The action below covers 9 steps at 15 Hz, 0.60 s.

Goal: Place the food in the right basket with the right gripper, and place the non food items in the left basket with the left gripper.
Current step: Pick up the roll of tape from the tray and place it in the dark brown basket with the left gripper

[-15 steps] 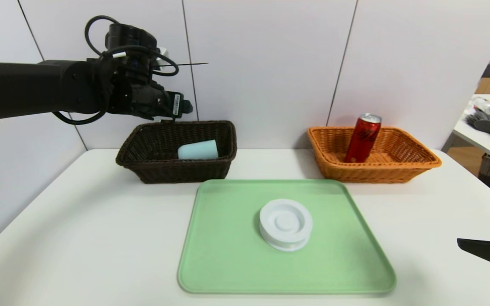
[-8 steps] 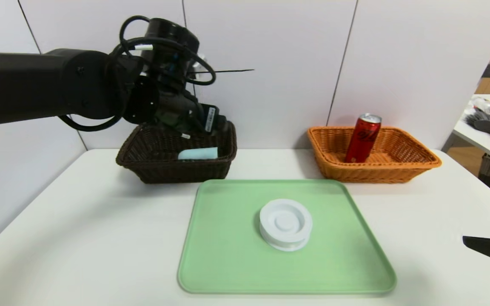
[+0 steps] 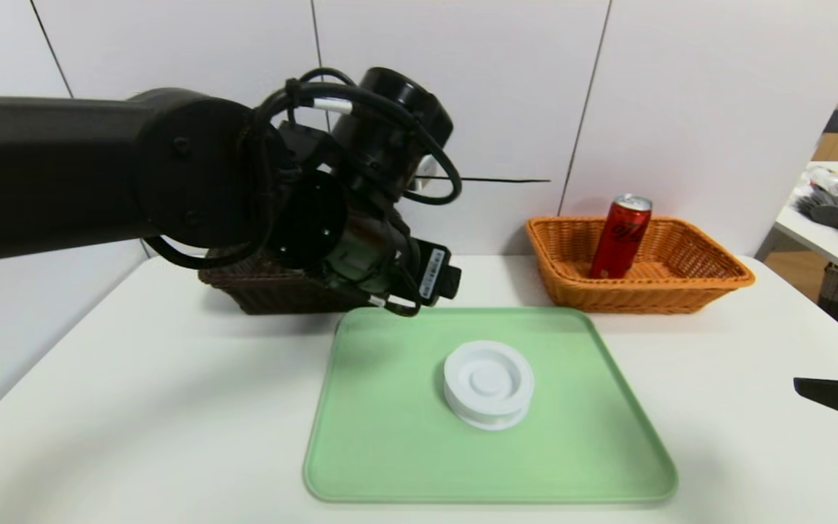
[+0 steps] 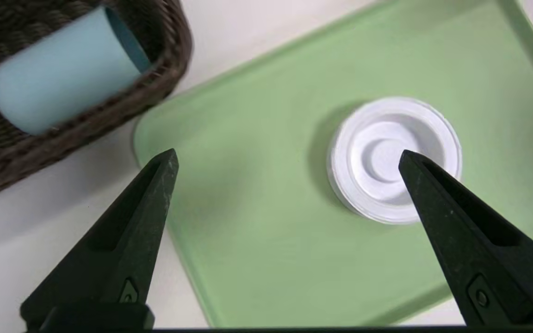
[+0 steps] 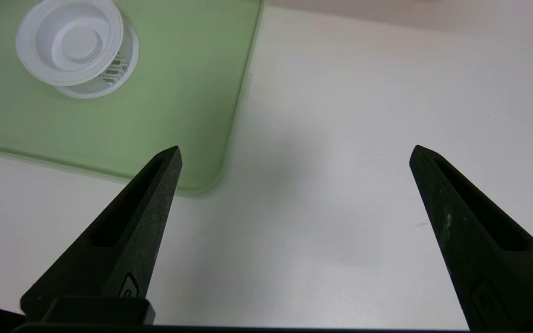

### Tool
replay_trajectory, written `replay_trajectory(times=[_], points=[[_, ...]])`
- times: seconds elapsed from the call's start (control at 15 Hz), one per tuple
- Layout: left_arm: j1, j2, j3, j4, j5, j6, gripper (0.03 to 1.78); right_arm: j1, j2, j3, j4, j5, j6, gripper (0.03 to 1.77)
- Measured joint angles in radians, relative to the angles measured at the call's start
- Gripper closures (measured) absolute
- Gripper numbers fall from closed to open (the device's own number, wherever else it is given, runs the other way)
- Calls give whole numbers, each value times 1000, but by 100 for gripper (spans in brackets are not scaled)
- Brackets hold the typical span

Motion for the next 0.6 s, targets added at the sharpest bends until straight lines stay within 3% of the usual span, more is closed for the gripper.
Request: replay_trajectory(times=[0.6], points=[[-56, 143, -21, 51, 13, -12, 12, 0, 17, -7, -1, 4, 7, 10]])
